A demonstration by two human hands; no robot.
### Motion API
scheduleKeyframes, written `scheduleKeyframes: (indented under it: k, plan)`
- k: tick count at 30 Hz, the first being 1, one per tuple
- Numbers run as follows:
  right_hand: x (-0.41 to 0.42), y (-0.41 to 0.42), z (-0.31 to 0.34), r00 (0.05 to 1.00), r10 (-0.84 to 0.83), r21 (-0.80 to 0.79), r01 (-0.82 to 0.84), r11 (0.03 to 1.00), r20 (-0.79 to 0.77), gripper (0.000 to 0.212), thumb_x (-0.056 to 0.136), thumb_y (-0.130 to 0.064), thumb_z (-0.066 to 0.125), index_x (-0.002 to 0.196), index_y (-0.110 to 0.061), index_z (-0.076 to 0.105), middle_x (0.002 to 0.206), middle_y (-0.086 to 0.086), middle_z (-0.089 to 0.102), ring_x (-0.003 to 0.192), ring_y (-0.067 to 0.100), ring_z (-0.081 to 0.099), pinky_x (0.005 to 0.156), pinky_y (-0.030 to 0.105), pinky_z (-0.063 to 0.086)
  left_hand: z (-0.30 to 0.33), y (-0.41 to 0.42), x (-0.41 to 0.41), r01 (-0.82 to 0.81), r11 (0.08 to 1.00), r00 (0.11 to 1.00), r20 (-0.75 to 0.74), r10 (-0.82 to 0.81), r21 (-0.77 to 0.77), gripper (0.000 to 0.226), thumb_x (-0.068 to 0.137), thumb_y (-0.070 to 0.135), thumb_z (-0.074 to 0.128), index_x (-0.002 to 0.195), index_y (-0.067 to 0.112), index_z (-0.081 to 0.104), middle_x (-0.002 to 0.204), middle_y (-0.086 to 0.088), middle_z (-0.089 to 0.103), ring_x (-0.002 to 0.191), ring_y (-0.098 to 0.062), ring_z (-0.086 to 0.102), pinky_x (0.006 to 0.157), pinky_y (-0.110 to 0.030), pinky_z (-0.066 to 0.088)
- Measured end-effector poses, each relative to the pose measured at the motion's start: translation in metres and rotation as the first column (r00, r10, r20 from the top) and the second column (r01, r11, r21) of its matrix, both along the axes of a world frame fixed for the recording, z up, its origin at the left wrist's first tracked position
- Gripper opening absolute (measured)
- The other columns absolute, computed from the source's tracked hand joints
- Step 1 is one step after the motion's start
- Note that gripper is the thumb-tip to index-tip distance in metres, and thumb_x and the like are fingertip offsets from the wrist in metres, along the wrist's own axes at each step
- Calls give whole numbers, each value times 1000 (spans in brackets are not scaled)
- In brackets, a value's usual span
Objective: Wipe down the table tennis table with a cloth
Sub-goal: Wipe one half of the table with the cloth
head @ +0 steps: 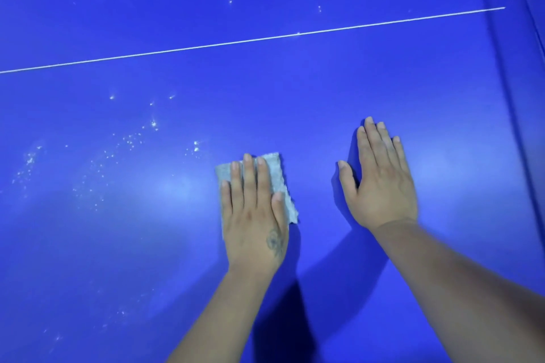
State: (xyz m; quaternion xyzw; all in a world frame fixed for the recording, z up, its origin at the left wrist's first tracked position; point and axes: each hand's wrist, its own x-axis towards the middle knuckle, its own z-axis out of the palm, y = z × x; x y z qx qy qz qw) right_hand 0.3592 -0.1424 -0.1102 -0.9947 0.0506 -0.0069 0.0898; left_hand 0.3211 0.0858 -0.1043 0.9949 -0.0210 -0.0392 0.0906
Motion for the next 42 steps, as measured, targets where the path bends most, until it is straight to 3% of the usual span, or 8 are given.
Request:
scheduleKeyframes:
  k: [4,14,17,21,27,33,37,42]
  plan:
    - [1,-1,0,1000,-1,1,1,1000,-1,71,110,-48,30,168,-7,24,178,3,13,165,19,6,134,47,11,-1,-19,6,46,999,999,-13,-46,5,63,115,37,20,172,13,8,181,-5,-2,167,-24,-8,135,-53,9]
    - [0,-3,-5,999,-2,34,1,999,34,68,109,-41,37,166,-6,28,177,4,18,165,19,12,133,49,16,-7,-89,142,413,911,906,94,-412,14,63,116,41,15,172,14,16,180,-5,12,167,-25,4,134,-48,8]
    - [0,-3,-4,1000,-4,36,3,999,21,69,109,-42,38,167,-6,27,178,2,17,165,19,10,133,49,16,-8,-83,187,367,930,927,89,-365,-3,64,114,43,16,172,16,19,180,-5,15,167,-26,8,134,-48,6]
    - [1,-3,-4,1000,-3,34,3,999,10,69,109,-43,37,167,-7,27,178,1,16,165,18,8,133,48,16,-9,-52,218,166,985,986,34,-165,-37,66,112,45,13,173,18,15,181,-5,9,167,-26,4,135,-48,2]
    - [0,-3,-3,1000,2,31,-2,1000,-1,69,110,-43,35,167,-7,24,178,1,13,165,18,7,134,47,14,-8,-17,148,-40,999,995,89,42,-27,63,115,41,20,171,12,20,180,-9,15,167,-29,9,134,-52,11]
    - [0,-3,-3,1000,9,28,-9,1000,11,69,109,-42,36,167,-6,25,178,3,15,165,19,9,133,49,16,-3,-39,96,80,997,995,58,-79,-11,63,115,38,23,172,12,16,180,-8,8,167,-27,1,134,-52,9]
    - [2,-4,-3,1000,11,33,-12,999,14,69,109,-41,38,167,-6,26,178,2,16,165,19,9,133,49,17,-4,-76,154,302,953,946,128,-297,-28,62,115,39,24,171,13,23,179,-7,19,167,-28,11,134,-50,11]
    - [0,-3,-6,999,5,50,-7,999,35,68,109,-42,39,166,-6,29,177,1,18,165,18,10,133,48,17,-5,-97,248,304,953,952,46,-302,-20,64,114,44,18,172,17,16,181,-4,10,167,-27,4,134,-48,2]
